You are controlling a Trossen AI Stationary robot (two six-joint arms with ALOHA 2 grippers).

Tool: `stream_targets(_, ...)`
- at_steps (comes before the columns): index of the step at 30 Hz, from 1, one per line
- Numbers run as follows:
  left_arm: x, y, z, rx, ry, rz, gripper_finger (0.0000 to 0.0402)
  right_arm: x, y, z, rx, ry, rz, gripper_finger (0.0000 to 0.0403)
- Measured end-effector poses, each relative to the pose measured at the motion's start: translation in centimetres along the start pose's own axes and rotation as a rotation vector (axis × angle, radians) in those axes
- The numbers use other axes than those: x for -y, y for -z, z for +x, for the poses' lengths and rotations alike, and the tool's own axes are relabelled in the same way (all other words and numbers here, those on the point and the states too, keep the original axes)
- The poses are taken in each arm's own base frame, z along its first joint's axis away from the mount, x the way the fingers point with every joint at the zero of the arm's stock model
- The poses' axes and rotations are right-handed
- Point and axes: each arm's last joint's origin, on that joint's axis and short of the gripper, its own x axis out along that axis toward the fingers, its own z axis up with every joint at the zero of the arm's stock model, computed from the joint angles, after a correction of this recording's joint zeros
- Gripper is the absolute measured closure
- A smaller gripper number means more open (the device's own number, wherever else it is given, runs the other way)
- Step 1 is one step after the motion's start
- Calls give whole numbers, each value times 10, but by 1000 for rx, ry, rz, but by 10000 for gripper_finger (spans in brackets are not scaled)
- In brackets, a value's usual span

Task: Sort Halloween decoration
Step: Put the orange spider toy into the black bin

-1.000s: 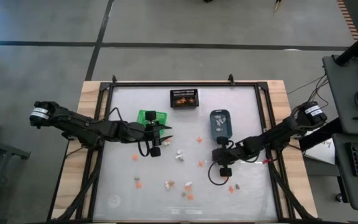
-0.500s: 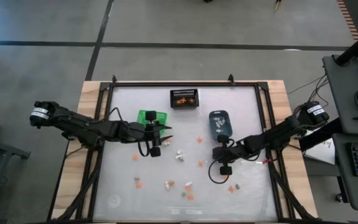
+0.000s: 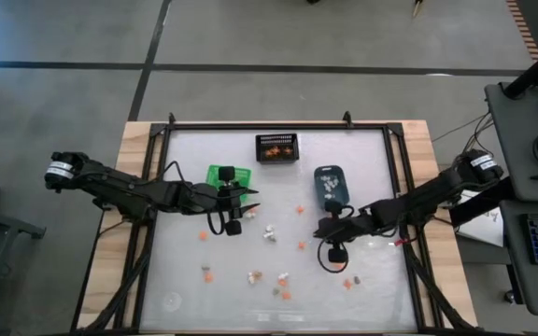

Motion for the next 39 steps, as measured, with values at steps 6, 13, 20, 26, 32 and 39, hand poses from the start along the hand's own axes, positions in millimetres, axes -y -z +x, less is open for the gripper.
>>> stream_targets(6, 0, -2, 0, 20, -3, 13, 260, 17, -37, -14, 202, 59, 102, 381)
stream_targets(13, -1, -4, 0, 30, -4, 14, 260, 73, -75, -18, 374, 172, 234, 381)
stream_targets(20, -1, -4, 0, 28, -4, 3, 260, 152, -88, -8, 407, 407, 355, 381)
stream_targets(26, -1, -3, 0, 19, -3, 9, 260, 191, -87, 22, 332, 467, 428, 381)
stream_targets(32, -1, -2, 0, 12, -7, 18, 260, 202, -91, 52, 274, 470, 440, 381)
stream_targets(39, -3, -1, 0, -3, -82, 23, 260, 210, -101, 62, 222, 477, 524, 371)
